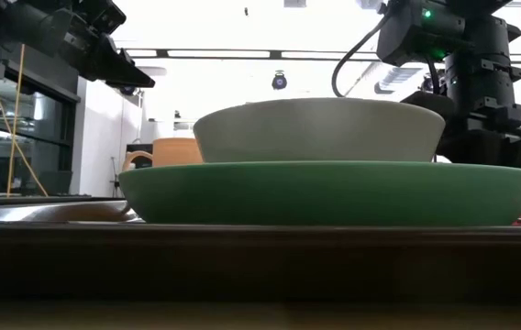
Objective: Set up tray
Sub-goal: Put the blue fork on the top of the red table napkin on the brown serving tray, then put the blue spoon on the left of the blue fork on the brown serving tray
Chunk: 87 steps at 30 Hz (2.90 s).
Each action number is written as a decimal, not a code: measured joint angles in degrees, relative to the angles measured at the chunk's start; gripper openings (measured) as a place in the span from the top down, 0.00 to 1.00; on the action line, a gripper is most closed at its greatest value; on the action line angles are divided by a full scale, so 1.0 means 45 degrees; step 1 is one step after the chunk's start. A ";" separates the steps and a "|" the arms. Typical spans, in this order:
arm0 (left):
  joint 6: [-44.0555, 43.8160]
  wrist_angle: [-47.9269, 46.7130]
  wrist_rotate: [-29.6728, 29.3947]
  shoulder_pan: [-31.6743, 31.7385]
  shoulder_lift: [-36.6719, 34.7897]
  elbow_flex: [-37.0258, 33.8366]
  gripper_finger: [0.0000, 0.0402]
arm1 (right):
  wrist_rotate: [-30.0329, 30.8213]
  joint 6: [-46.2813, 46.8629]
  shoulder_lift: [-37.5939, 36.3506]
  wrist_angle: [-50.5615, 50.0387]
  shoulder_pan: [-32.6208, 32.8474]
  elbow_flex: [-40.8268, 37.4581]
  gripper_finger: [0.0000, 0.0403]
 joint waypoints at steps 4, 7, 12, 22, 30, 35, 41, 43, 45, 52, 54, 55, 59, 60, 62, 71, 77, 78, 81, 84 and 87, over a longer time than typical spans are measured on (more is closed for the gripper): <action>0.0000 0.0000 -0.0001 -0.0004 0.0005 0.0000 0.72 | 0.0022 -0.0002 0.0000 0.0000 0.0000 0.0005 0.86; 0.0000 0.0000 0.0000 0.0001 0.0002 0.0000 0.72 | 0.0018 -0.0005 0.0000 0.0005 0.0000 0.0005 0.83; 0.0000 0.0000 0.0000 0.0001 0.0005 0.0000 0.72 | -0.0247 -0.0005 -0.0043 0.0005 -0.0003 0.0005 0.81; 0.0000 0.0005 -0.0004 0.0000 0.0004 0.0000 0.72 | -0.0412 0.0000 -0.1188 0.0049 -0.0005 0.0010 0.82; -0.0005 0.0005 -0.0004 0.0000 0.0005 0.0000 0.72 | 0.0926 -0.0005 -0.2568 0.0005 -0.0344 0.0010 0.82; -0.0005 0.0000 0.0040 -0.0002 0.0003 0.0000 0.72 | 0.1770 -0.0649 -0.3248 -0.0001 -0.0913 0.0010 0.82; -0.0006 -0.0009 0.0131 0.0001 0.0004 0.0000 0.72 | 0.2127 -0.1536 -0.3663 -0.0007 -0.1675 0.0010 0.82; -0.0005 -0.0010 0.0131 -0.0002 0.0000 0.0000 0.72 | 0.2278 -0.1785 -0.3712 -0.0005 -0.1928 0.0010 0.82; -0.0005 -0.0015 0.0131 0.0001 0.0000 0.0000 0.72 | 0.2288 -0.2129 -0.3716 -0.0010 -0.2211 0.0010 0.82; -0.0005 -0.0021 0.0146 -0.0004 0.0005 0.0000 0.72 | 0.2337 -0.3465 -0.3716 -0.0005 -0.3506 0.0010 0.82; -0.0007 -0.0029 0.0146 -0.0004 0.0000 0.0000 0.72 | 0.2346 -0.3794 -0.3716 -0.0005 -0.3921 0.0010 0.82; -0.0009 -0.0029 0.0146 0.0000 0.0004 0.0000 0.72 | 0.2370 -0.3949 -0.3718 0.0000 -0.4132 0.0010 0.82; -0.0007 -0.0034 0.0147 0.0000 0.0004 0.0000 0.72 | 0.2571 -0.4629 -0.3716 0.0093 -0.5009 0.0010 0.82; -0.0005 -0.0039 0.0151 -0.0004 0.0004 0.0000 0.72 | 0.2629 -0.4813 -0.3716 0.0156 -0.5218 0.0010 0.82; -0.0007 -0.0049 0.0151 -0.0002 0.0005 0.0000 0.72 | 0.2713 -0.5219 -0.3716 0.0242 -0.5617 0.0010 0.82; -0.0010 -0.0055 0.0151 -0.0003 0.0002 0.0000 0.72 | 0.2759 -0.7758 -0.3716 0.1056 -0.7004 0.0010 0.82; -0.0042 -0.0213 0.0151 0.0001 0.0000 0.0000 0.72 | 0.2710 -0.8675 -0.3716 0.1146 -0.7704 0.0010 0.82; -0.0044 -0.0244 0.0151 -0.0004 0.0004 0.0000 0.72 | 0.2671 -0.8713 -0.3716 0.1146 -0.7818 0.0010 0.82; -0.0109 -0.0357 0.0146 -0.0004 0.0001 0.0000 0.72 | 0.2364 -0.8703 -0.3716 0.1150 -0.8085 0.0010 0.82; -0.0125 -0.0447 0.0146 -0.0002 0.0005 0.0000 0.72 | 0.2311 -0.9242 -0.3716 0.1151 -0.8259 0.0010 0.82; -0.0234 -0.0457 0.0141 0.0000 0.0000 0.0000 0.72 | 0.2305 -0.9566 -0.3716 0.1151 -0.8418 0.0010 0.82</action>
